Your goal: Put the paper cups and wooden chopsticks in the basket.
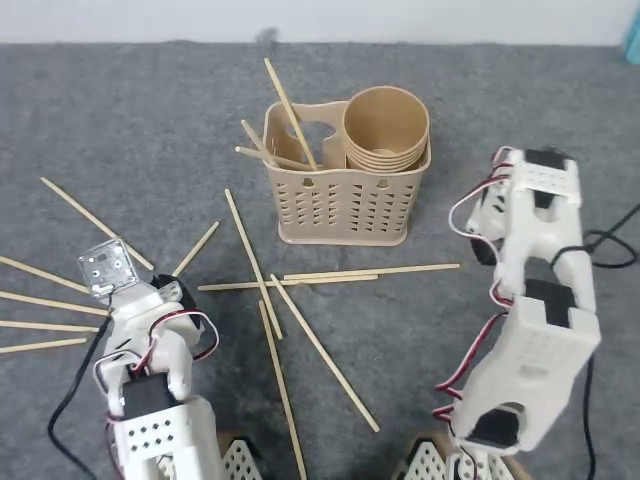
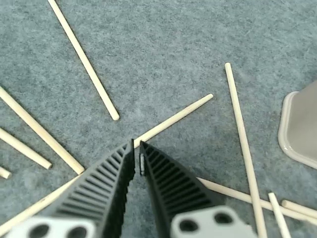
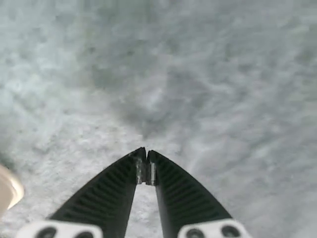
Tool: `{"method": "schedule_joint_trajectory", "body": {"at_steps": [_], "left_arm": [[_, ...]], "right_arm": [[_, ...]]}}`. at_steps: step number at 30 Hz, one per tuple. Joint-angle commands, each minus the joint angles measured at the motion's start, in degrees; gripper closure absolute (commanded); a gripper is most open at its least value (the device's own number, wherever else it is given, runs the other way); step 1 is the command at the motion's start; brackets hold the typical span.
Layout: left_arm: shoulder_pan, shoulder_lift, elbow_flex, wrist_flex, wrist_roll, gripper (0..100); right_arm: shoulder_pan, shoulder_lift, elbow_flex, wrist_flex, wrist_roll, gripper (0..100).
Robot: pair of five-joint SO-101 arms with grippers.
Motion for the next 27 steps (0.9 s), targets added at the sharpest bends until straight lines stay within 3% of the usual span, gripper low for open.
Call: {"method": "schedule_joint_trajectory", "body": {"at_steps": [1,5,9,14,20,27], "left_arm": [[0.35,-0.62,-0.22,-1.67,-0.70,99],[0.35,-0.62,-0.22,-1.67,-0.70,99],[0.35,-0.62,-0.22,-1.76,-0.70,99],[0.35,-0.62,-0.22,-1.85,-0.70,99],[0.35,-0.70,-0.22,-1.93,-0.70,99],[0.35,-0.70,-0.22,-1.93,-0.70,99]], "right_arm": [[0.22,-0.66,-3.78,3.74,3.08,99.1],[-3.65,-0.66,-3.60,5.23,5.45,97.4],[-8.66,-0.66,-2.20,5.32,7.38,87.6],[-10.33,-2.24,-1.49,5.14,11.52,87.3],[-10.24,-12.18,3.78,2.59,30.24,87.3],[-8.75,-21.41,16.97,-9.63,52.57,87.3]]}}
